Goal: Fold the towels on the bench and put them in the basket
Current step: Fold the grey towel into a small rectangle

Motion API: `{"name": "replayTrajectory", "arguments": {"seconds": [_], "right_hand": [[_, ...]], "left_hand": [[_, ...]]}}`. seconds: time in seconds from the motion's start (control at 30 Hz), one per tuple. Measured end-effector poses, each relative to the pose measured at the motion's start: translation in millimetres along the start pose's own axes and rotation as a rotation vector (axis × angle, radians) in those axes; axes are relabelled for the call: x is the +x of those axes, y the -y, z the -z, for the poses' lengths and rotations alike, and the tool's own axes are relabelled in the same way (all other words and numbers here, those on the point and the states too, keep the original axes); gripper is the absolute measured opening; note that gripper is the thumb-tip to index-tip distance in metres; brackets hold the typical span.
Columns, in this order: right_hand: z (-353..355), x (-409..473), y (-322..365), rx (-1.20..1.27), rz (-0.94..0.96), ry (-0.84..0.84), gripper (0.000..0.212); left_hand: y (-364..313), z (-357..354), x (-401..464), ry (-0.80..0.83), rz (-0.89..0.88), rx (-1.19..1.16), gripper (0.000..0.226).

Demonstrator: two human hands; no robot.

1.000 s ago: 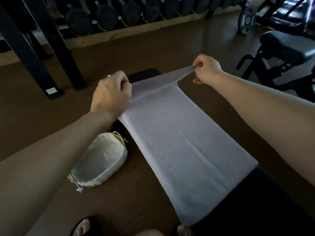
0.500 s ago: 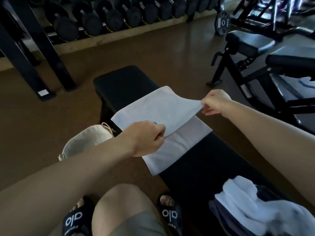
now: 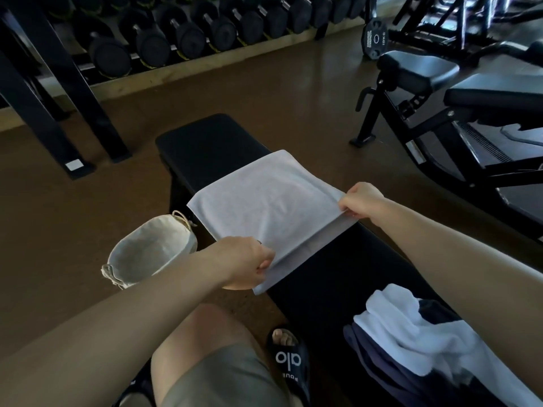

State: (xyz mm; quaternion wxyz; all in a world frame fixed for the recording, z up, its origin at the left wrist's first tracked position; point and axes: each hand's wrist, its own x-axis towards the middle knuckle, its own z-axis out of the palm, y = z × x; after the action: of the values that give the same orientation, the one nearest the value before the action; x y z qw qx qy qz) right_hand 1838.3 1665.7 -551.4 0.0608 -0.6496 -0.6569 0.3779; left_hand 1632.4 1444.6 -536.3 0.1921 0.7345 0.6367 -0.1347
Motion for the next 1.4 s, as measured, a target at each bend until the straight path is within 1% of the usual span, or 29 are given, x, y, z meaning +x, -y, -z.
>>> {"name": "replayTrajectory", "arguments": {"seconds": [0.07, 0.13, 0.17, 0.23, 0.27, 0.33, 0.37, 0.43, 0.5, 0.6, 0.67, 0.73, 0.83, 0.9, 0.97, 1.03, 1.13, 1.2, 1.33, 1.4], "right_hand": [[-3, -1, -1, -0.058, 0.007, -0.016, 0.011], [-3, 1, -1, -0.134, -0.004, -0.029, 0.007], [-1, 1, -1, -0.183, -0.016, -0.005, 0.005], [0, 1, -2, -0.243, -0.057, 0.066, 0.025], [0, 3, -2, -0.247, -0.074, 0.086, 0.041], [-3, 5, 1, -0.236, -0.051, 0.038, 0.074], [-6, 5, 6, -0.238, 0.001, -0.011, 0.080], [-12, 9, 18, -0.235, 0.128, -0.082, 0.075], [-19, 12, 34, -0.190, 0.213, -0.053, 0.072], [-30, 23, 62, -0.130, 0.270, 0.007, 0.068], [-41, 38, 80, -0.123, 0.294, 0.008, 0.066], [-55, 58, 97, -0.116, 0.312, -0.009, 0.065], [-74, 88, 118, -0.066, 0.312, -0.041, 0.064], [-81, 108, 128, -0.020, 0.277, -0.069, 0.062], [-84, 125, 137, 0.015, 0.232, -0.114, 0.051], [-87, 139, 142, 0.022, 0.223, -0.166, 0.036], [-91, 148, 143, 0.010, 0.226, -0.182, 0.025], [-92, 151, 141, 0.037, 0.234, -0.191, 0.018], [-89, 151, 139, 0.104, 0.270, -0.204, 0.025], [-87, 153, 139, 0.124, 0.284, -0.214, 0.025]], "left_hand": [[-1, -4, 1, 0.027, 0.006, 0.018, 0.004], [0, -7, 1, 0.051, 0.023, -0.004, 0.009], [2, -8, 1, 0.072, 0.044, -0.042, 0.015], [9, -8, 2, 0.087, 0.104, -0.167, 0.026], [16, -7, 3, 0.064, 0.140, -0.227, 0.029], [32, -1, 6, -0.029, 0.235, -0.333, 0.028], [41, 2, 7, -0.095, 0.299, -0.394, 0.026], [62, 5, 10, -0.245, 0.452, -0.540, 0.028], [85, 4, 12, -0.371, 0.613, -0.717, 0.030], [116, -4, 15, -0.448, 0.789, -1.055, 0.039], [133, -10, 16, -0.468, 0.841, -1.283, 0.047], [146, -19, 18, -0.475, 0.877, -1.464, 0.054], [164, -29, 28, -0.468, 0.908, -1.653, 0.047], [169, -31, 37, -0.444, 0.878, -1.769, 0.040], [173, -31, 45, -0.467, 0.852, -1.859, 0.034], [178, -35, 52, -0.520, 0.869, -1.915, 0.028], [183, -41, 56, -0.547, 0.917, -2.019, 0.023], [184, -43, 55, -0.582, 0.919, -2.066, 0.022], [181, -41, 52, -0.723, 0.874, -2.025, 0.028], [180, -38, 52, -0.816, 0.896, -1.963, 0.026]]}}
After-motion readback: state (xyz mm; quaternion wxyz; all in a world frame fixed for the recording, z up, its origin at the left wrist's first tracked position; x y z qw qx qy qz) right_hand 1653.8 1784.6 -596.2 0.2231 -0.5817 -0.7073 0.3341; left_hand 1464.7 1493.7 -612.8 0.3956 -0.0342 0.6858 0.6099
